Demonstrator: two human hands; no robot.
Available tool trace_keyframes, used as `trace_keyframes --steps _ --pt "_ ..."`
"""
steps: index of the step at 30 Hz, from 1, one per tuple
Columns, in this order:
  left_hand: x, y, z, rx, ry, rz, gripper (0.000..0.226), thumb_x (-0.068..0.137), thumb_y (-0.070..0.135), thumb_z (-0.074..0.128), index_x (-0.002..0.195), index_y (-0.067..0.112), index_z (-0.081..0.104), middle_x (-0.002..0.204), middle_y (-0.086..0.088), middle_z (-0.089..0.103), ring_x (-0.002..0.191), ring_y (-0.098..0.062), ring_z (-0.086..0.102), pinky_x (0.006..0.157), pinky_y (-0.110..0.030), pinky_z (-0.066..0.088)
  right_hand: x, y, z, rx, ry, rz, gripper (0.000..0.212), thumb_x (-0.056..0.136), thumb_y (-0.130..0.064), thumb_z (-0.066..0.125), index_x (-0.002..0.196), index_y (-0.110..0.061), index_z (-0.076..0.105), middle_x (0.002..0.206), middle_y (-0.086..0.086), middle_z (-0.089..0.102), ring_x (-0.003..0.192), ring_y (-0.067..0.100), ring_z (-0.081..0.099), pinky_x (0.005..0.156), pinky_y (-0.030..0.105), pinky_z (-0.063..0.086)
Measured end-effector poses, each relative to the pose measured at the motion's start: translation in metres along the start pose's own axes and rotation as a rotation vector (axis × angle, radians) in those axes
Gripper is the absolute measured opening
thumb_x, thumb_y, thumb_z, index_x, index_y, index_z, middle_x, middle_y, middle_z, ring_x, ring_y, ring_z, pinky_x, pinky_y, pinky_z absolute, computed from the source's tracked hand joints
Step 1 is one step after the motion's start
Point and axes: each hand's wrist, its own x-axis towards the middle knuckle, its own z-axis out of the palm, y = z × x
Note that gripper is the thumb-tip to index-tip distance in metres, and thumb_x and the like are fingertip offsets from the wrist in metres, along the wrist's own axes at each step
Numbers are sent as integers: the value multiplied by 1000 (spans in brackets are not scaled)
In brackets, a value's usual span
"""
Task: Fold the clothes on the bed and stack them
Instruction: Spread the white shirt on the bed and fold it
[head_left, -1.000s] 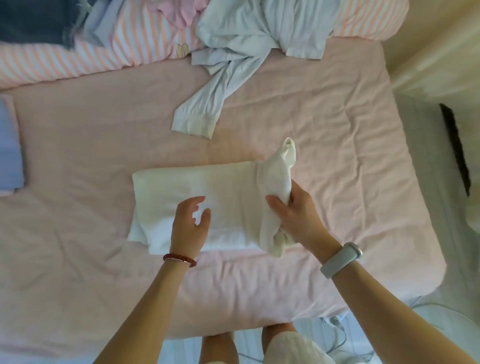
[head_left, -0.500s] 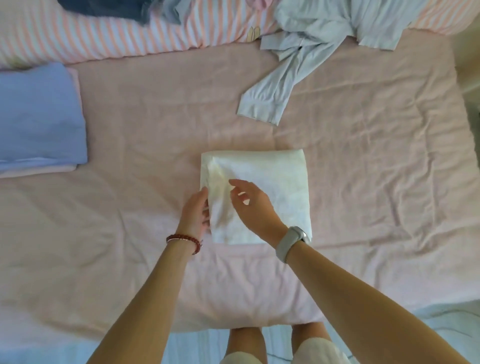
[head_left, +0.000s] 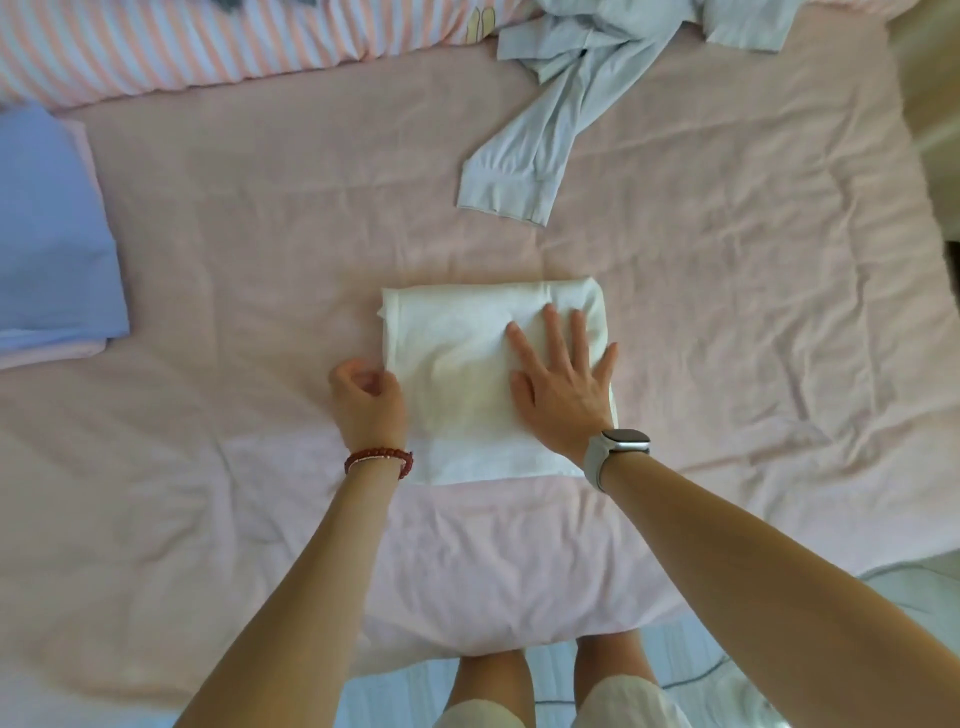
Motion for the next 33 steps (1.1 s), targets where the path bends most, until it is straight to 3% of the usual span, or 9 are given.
trace_keyframes --steps 5,7,13,16,19,21,23,26,33 --pt "-8 5 17 698 -58 959 52 84 21 45 135 11 46 141 -15 43 131 -36 39 101 -47 30 -3 0 0 47 125 -20 53 95 -35 24 147 -33 17 157 11 4 143 35 1 105 66 8" --pt "-8 -1 30 931 -206 1095 50 90 30 37 138 19 43 147 -13 37 136 -37 32 107 -55 23 -7 6 4 53 127 -19 52 95 -35 24 147 -33 18 157 11 6 143 35 3 105 66 8" --pt "27 -22 46 1116 -346 785 54 97 46 24 146 40 3 157 -3 -9 143 -28 -12 111 -54 -6 -18 44 28 53 102 -59 51 97 -29 36 146 -29 24 156 11 11 144 30 10 110 52 14" --pt "21 -14 40 817 -327 784 57 95 30 45 147 26 22 156 -12 4 144 -31 0 114 -46 3 -33 59 32 256 147 2 50 96 -24 42 145 -23 30 155 8 18 141 31 18 112 43 18" --pt "11 -17 18 389 -165 500 52 89 19 57 136 6 41 141 -19 39 133 -31 32 111 -40 26 -45 66 27 631 197 186 49 95 -20 46 142 -13 35 137 6 46 123 27 42 101 35 35" --pt "3 -21 7 187 -202 271 32 85 25 58 112 8 55 107 -10 61 101 -24 57 86 -39 48 -42 65 18 867 156 328 48 94 -24 47 140 -15 36 115 -2 55 107 20 53 88 27 43" --pt "2 -22 4 112 -256 130 22 85 29 58 102 15 58 91 1 63 84 -18 60 67 -28 47 -34 62 10 994 131 379 43 93 -24 49 135 -18 42 102 -10 55 94 13 54 77 19 42" --pt "15 -15 7 19 -258 -45 30 88 29 60 114 15 56 100 4 62 87 -12 59 63 -19 43 -18 60 2 1209 95 460 34 93 -24 50 125 -16 48 102 0 60 94 20 58 82 36 50" --pt "-5 -8 19 -140 -240 -49 22 89 15 59 111 16 54 91 9 61 78 -3 59 59 -11 47 -12 56 -13 1327 30 469 13 89 -15 48 97 -23 54 82 -3 56 72 14 55 63 30 50"
